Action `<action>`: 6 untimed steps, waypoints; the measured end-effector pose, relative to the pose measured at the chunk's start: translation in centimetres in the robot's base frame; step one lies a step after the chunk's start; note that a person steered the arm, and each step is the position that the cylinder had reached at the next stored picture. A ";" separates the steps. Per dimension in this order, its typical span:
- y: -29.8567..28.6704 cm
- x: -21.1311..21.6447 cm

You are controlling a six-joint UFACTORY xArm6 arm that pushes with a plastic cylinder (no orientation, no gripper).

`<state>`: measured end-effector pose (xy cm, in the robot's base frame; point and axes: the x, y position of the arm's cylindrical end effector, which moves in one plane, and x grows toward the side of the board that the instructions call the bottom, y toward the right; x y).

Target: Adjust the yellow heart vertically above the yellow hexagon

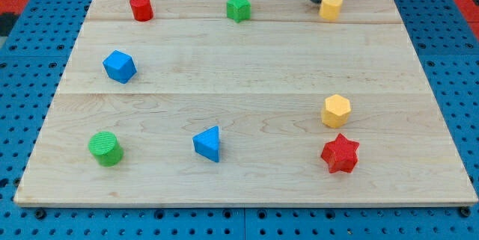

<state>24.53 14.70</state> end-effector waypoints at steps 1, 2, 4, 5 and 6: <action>2.0 2.6; -0.8 -2.6; 5.5 1.2; 6.8 6.6; 4.8 7.4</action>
